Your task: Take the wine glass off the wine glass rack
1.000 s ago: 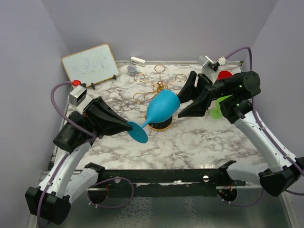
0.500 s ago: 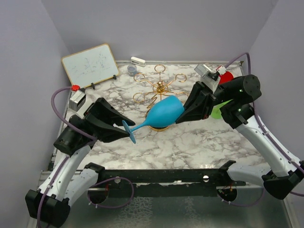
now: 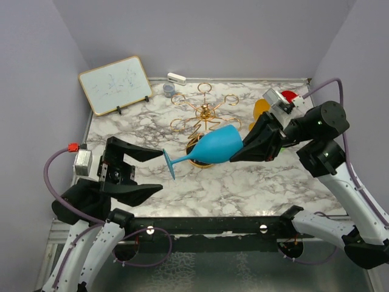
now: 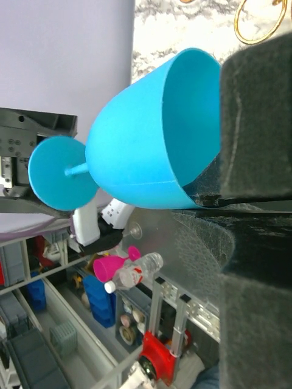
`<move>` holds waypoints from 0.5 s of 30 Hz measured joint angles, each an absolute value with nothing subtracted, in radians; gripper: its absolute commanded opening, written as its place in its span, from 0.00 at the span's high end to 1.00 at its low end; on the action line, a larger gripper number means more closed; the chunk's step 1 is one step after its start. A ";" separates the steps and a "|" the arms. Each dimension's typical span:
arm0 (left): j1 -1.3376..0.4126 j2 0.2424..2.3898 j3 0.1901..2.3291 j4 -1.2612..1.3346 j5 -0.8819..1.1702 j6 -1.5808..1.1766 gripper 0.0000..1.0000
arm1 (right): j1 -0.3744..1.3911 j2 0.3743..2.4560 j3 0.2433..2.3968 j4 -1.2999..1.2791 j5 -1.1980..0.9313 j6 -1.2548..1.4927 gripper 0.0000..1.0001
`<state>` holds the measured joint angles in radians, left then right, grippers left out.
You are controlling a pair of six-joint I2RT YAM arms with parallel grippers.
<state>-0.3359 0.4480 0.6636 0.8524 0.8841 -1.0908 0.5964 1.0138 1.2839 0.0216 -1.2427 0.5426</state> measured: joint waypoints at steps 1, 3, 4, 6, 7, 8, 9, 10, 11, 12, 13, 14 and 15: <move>-0.336 0.443 0.664 0.842 0.880 -1.084 0.11 | 0.596 1.005 1.284 0.015 -1.237 0.538 0.99; -0.336 0.397 0.667 0.697 0.838 -0.984 0.11 | 0.595 0.987 1.285 0.015 -1.211 0.536 0.99; -0.336 0.392 0.672 0.645 0.822 -0.953 0.11 | 0.594 0.983 1.286 0.016 -1.198 0.537 0.99; -0.336 0.388 0.686 0.514 0.781 -0.894 0.11 | 0.593 0.980 1.288 0.016 -1.168 0.537 0.99; -0.336 0.388 0.694 0.448 0.754 -0.853 0.12 | 0.594 0.980 1.292 0.004 -1.141 0.534 0.99; -0.336 0.388 0.701 0.386 0.726 -0.830 0.13 | 0.594 0.980 1.296 -0.008 -1.117 0.529 0.99; -0.336 0.388 0.710 0.316 0.687 -0.794 0.15 | 0.594 0.980 1.303 -0.028 -1.088 0.522 0.99; -0.336 0.388 0.720 0.251 0.648 -0.767 0.16 | 0.594 0.979 1.317 -0.060 -1.039 0.508 0.99; -0.336 0.388 0.729 0.197 0.613 -0.738 0.19 | 0.594 0.979 1.330 -0.087 -0.999 0.497 0.99; -0.336 0.388 0.736 0.155 0.583 -0.712 0.22 | 0.594 0.979 1.354 -0.131 -0.931 0.479 0.99; -0.336 0.388 0.746 0.096 0.537 -0.685 0.23 | 0.594 0.979 1.384 -0.173 -0.853 0.459 0.99; -0.336 0.389 0.753 0.053 0.500 -0.659 0.24 | 0.594 0.981 1.411 -0.211 -0.786 0.442 0.99; -0.336 0.390 0.763 -0.004 0.448 -0.631 0.24 | 0.594 0.983 1.440 -0.242 -0.716 0.426 0.99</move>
